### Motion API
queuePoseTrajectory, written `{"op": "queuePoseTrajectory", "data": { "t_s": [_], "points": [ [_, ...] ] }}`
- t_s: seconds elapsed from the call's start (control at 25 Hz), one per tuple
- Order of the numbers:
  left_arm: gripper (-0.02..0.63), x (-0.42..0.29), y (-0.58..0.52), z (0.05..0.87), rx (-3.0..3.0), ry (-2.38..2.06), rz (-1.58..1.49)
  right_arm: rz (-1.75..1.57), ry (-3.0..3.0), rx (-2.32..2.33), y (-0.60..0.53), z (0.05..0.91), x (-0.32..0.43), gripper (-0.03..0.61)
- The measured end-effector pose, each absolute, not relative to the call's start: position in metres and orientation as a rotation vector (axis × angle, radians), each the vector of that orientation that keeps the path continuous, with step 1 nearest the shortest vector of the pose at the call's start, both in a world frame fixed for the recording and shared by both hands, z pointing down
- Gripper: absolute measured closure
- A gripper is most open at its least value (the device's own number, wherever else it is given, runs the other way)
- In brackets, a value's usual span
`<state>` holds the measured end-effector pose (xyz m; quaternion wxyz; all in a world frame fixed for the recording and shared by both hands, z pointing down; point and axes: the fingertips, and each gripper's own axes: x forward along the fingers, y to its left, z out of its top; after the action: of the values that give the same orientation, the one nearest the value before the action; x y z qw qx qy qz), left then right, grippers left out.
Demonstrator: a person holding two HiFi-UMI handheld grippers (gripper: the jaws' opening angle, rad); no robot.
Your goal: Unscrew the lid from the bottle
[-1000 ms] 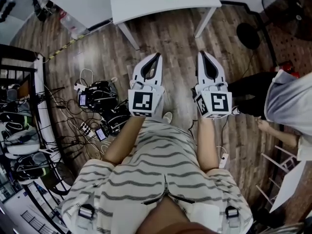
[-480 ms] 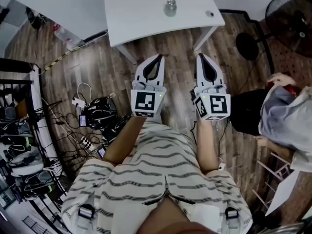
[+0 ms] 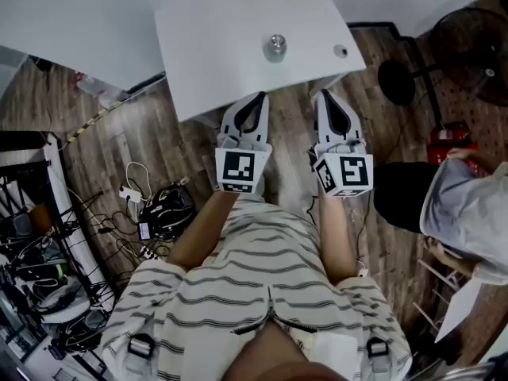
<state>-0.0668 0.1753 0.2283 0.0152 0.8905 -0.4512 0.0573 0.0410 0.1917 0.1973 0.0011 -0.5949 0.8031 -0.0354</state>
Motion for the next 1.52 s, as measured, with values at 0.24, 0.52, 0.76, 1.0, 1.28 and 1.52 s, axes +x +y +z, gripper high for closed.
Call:
{"op": "queuePoseTrajectory", "data": {
  "t_s": [0.24,0.52,0.76,1.0,1.28,1.52],
  "points": [
    [0.615,-0.059,0.126,0.238,2.787,-1.358,0.223,-0.144,2.519,-1.875,0.142,0.205,0.038,0.571],
    [0.615,-0.046,0.086,0.267,2.752,-1.355,0.29,-0.217,2.562,-1.845,0.101,0.232,0.046,0.571],
    [0.615,-0.032,0.053,0.297,2.707,-1.395,0.368,-0.268,2.634,-1.802,0.061,0.264,0.058,0.571],
    [0.614,-0.025,0.032,0.335,2.643,-1.429,0.455,-0.331,2.733,-1.733,0.031,0.301,0.064,0.571],
    [0.596,-0.023,0.01,0.378,2.591,-1.452,0.514,-0.4,2.835,-1.665,0.006,0.344,0.06,0.561],
    [0.541,-0.022,-0.005,0.401,2.56,-1.471,0.541,-0.463,2.903,-1.584,-0.008,0.371,0.055,0.51]
  ]
}}
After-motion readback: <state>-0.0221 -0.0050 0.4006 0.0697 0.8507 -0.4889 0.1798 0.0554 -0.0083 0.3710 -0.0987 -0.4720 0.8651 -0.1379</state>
